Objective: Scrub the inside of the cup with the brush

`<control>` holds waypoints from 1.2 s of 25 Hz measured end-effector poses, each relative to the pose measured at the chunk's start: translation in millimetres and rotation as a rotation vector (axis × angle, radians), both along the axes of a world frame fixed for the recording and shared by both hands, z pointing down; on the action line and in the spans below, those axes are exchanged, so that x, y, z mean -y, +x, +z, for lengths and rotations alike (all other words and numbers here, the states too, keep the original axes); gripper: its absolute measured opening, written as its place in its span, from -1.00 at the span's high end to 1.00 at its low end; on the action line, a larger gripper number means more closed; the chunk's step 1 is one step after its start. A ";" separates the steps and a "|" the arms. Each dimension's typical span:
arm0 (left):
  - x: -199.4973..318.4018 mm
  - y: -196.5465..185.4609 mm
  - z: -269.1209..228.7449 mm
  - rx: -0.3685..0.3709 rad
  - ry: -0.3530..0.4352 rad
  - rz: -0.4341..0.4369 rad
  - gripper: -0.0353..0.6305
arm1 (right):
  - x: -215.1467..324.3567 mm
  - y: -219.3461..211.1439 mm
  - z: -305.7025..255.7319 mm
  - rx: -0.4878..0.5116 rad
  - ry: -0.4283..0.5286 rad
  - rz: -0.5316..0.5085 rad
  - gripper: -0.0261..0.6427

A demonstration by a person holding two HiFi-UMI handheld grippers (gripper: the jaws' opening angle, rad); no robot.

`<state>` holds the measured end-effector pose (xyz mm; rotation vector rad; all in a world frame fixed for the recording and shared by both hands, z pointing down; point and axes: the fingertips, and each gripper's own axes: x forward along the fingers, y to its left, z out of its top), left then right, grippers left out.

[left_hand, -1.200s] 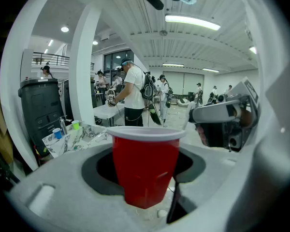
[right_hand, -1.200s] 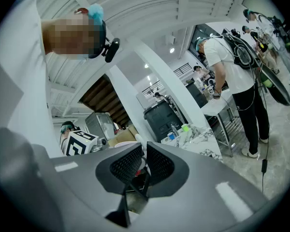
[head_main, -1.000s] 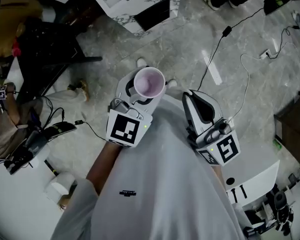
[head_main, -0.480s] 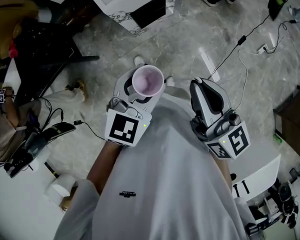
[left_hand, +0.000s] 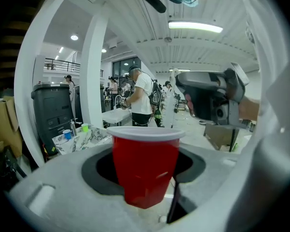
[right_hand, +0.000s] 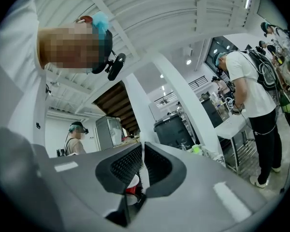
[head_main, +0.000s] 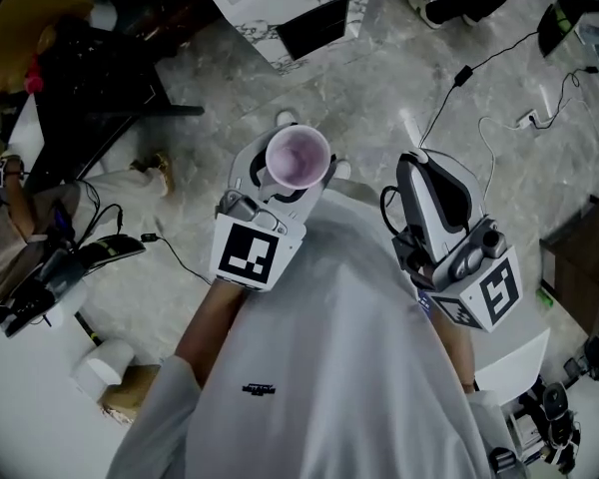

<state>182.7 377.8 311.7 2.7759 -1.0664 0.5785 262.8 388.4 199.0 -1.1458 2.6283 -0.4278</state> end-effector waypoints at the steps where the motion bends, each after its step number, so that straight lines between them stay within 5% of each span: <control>1: 1.3 -3.0 -0.7 -0.001 0.003 -0.008 0.12 | 3.0 -2.3 -0.4 -0.002 -0.001 -0.004 0.84; 12: 73.3 -32.5 3.2 -0.024 0.002 -0.046 0.12 | 85.4 -32.8 14.1 -0.037 -0.052 -0.026 0.84; 30: 349.5 -153.2 -5.4 -0.038 -0.013 0.039 0.12 | 351.0 -147.6 8.5 -0.103 -0.076 0.051 0.85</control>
